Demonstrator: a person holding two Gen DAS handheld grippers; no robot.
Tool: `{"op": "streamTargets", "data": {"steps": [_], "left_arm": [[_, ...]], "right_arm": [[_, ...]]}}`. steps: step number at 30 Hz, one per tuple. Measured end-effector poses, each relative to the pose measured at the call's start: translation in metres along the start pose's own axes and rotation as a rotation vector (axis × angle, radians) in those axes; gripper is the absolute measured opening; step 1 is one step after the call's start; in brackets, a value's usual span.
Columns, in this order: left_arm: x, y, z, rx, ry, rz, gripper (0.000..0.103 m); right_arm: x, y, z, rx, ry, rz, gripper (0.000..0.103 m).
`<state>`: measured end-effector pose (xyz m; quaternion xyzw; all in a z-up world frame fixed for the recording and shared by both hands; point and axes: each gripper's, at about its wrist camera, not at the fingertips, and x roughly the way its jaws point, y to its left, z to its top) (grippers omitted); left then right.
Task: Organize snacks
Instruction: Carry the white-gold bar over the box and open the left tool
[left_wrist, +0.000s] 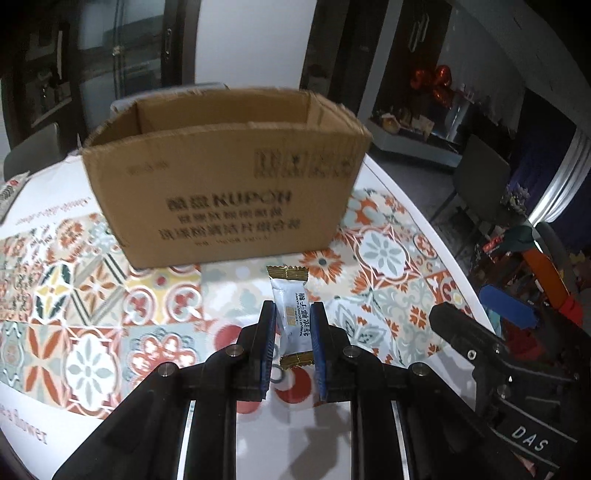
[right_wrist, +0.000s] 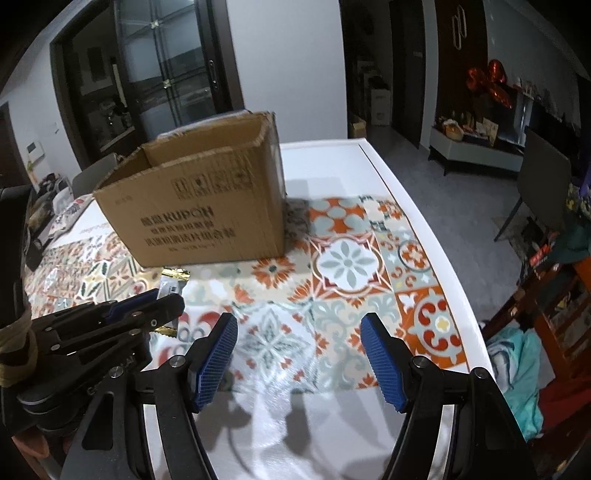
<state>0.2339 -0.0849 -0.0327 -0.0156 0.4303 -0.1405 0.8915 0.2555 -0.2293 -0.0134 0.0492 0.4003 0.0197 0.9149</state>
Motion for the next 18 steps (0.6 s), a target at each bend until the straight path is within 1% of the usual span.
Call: {"op": "streamTargets", "data": {"steps": [5,10,18], "left_arm": [[-0.017,0.011,0.013,-0.005,-0.041,0.007,0.019],[-0.035,0.020,0.028,0.010,-0.084,0.034,0.019],[-0.059,0.033,0.064,0.029,-0.163,0.069,0.019]], "right_arm": [[-0.007,0.015,0.019,-0.019,-0.035,0.005,0.070],[-0.011,0.028,0.038,-0.034,-0.061,0.020,0.070],[-0.018,0.048,0.075,-0.072,-0.101,0.029,0.070]]}}
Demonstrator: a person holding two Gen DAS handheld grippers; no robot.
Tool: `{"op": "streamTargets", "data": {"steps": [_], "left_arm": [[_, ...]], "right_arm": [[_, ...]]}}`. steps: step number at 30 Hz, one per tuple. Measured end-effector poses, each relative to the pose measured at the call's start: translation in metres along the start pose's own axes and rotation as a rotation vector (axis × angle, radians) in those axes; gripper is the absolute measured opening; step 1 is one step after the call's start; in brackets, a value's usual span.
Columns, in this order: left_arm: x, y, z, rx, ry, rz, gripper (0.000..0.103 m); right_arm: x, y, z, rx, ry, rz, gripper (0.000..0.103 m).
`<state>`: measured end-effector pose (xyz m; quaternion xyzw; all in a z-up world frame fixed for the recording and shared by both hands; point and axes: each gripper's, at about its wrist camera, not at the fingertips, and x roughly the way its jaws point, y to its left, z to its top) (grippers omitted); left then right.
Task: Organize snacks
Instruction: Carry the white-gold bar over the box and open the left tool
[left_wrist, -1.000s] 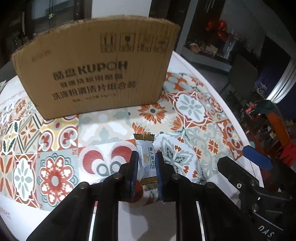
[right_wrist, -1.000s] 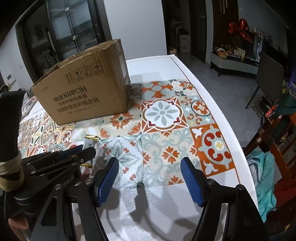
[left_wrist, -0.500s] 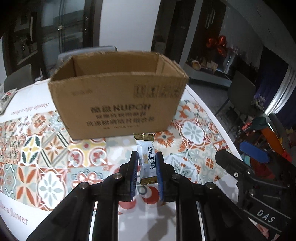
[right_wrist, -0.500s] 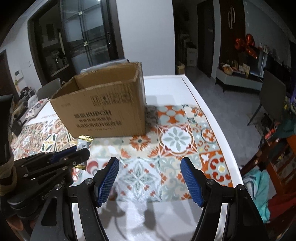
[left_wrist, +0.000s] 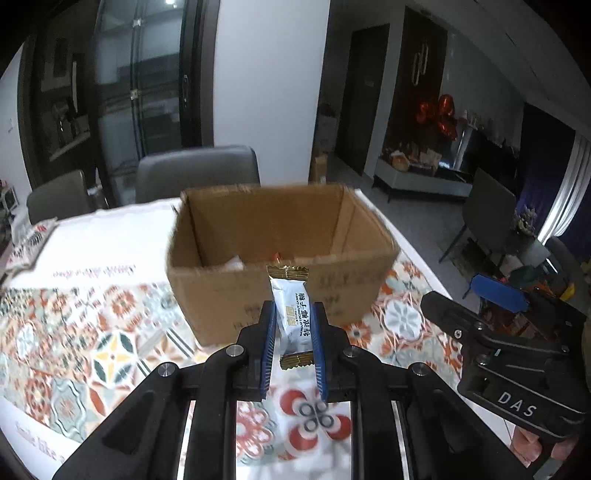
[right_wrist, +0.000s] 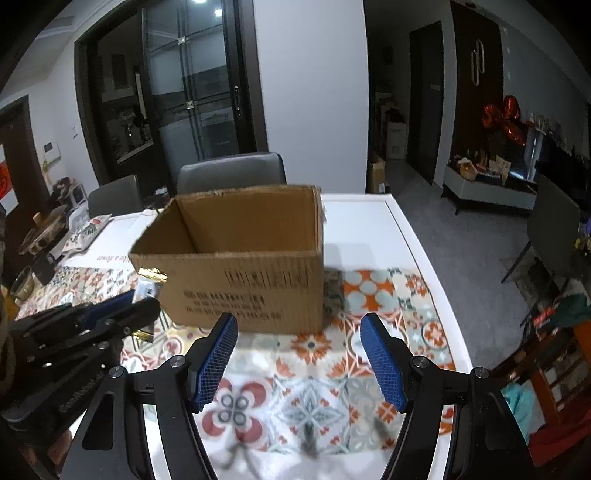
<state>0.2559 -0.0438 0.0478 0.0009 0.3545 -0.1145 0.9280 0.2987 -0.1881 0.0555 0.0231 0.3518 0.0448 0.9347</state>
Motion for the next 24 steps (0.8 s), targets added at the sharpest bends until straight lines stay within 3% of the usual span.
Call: {"op": "streamTargets", "data": {"steps": [7,24], "left_arm": [[-0.003,0.010,0.032,0.034,-0.029,0.034,0.019],[0.051,0.024,0.082,0.078,0.108,0.071,0.019]], "right_arm": [[0.001,0.012,0.033,-0.061,-0.023,-0.004,0.070],[0.047,0.017,0.088,-0.099,0.095,-0.023,0.070]]}}
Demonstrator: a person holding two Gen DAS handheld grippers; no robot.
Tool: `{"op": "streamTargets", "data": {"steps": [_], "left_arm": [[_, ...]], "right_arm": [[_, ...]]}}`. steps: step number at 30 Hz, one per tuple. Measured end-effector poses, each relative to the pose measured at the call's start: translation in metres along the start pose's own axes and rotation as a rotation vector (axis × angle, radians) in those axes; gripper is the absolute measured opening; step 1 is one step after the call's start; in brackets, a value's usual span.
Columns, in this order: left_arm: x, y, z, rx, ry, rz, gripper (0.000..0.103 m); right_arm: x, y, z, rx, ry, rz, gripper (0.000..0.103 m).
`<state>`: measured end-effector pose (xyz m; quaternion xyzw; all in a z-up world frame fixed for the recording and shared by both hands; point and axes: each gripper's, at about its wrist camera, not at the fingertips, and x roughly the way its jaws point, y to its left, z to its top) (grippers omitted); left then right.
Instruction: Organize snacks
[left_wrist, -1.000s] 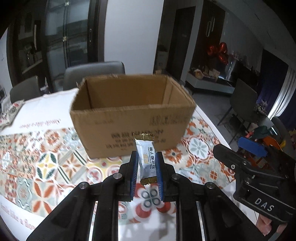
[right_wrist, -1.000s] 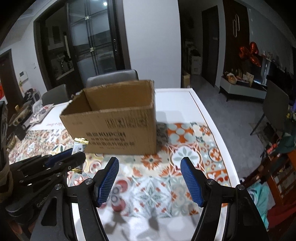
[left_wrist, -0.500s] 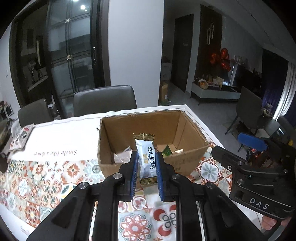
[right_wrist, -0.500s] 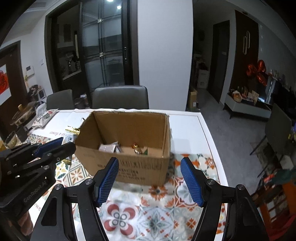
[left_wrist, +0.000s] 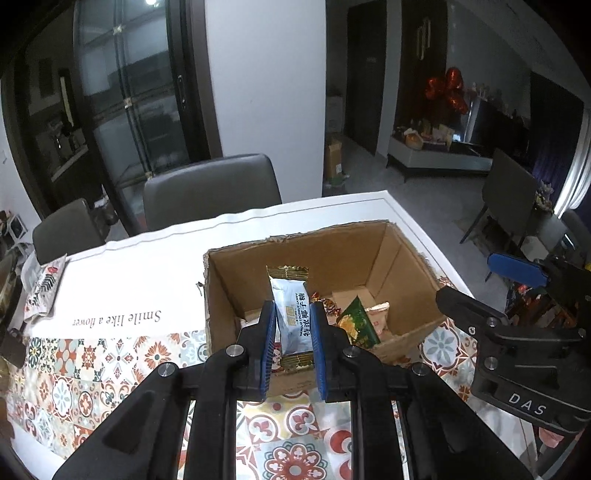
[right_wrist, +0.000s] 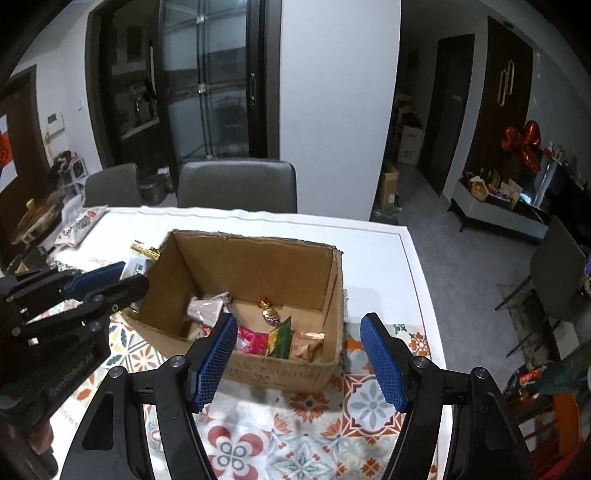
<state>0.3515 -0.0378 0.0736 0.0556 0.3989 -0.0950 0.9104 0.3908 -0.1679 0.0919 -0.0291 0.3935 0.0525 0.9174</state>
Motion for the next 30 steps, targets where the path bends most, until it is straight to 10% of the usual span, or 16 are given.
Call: {"op": "streamTargets", "data": {"steps": [15,30], "left_arm": [[-0.003,0.002,-0.005,-0.014,0.008,0.028,0.044],[-0.084,-0.002,-0.075,-0.071,-0.162,0.136,0.075]], "right_arm": [[0.010,-0.007,0.001,0.040,0.049,-0.001,0.076],[-0.064,0.003,-0.057,0.070,-0.130,0.020,0.083]]}}
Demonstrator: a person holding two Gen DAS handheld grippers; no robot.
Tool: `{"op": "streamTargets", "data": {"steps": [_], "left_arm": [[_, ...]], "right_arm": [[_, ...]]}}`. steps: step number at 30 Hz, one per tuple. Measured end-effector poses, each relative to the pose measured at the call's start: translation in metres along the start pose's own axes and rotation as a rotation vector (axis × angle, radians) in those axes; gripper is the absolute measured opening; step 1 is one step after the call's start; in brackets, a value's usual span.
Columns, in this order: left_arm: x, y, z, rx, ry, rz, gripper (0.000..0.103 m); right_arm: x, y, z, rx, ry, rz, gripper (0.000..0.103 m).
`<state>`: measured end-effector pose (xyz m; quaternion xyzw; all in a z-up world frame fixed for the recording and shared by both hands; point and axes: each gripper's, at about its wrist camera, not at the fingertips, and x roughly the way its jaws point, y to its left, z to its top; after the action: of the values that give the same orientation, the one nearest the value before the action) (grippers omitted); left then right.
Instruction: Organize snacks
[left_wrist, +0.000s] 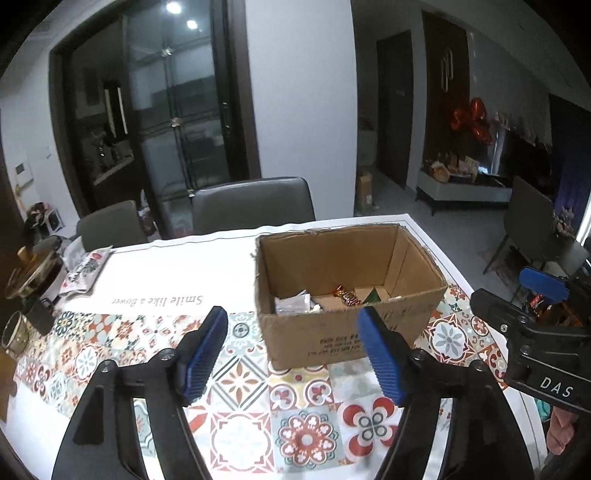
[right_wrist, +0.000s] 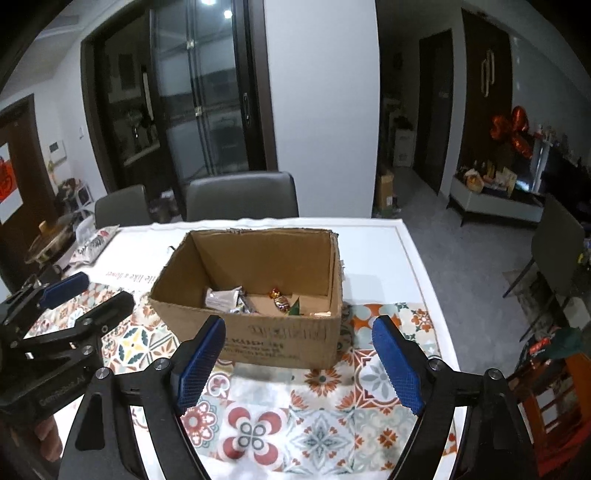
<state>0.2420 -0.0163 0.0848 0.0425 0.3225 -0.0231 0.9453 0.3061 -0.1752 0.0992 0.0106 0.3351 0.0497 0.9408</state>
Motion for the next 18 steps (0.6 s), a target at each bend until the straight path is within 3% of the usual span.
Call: {"op": "streamTargets", "data": {"steps": [6,18], "left_arm": [[-0.031,0.005,-0.031,-0.025,-0.047,0.015,0.091],[-0.080,0.003,-0.081,-0.033,-0.111,0.017,0.098]], "right_arm": [[-0.031,0.008,-0.026,-0.033,-0.083,-0.012,0.084],[-0.064,0.008,-0.076,-0.005,-0.121,0.010,0.086]]}}
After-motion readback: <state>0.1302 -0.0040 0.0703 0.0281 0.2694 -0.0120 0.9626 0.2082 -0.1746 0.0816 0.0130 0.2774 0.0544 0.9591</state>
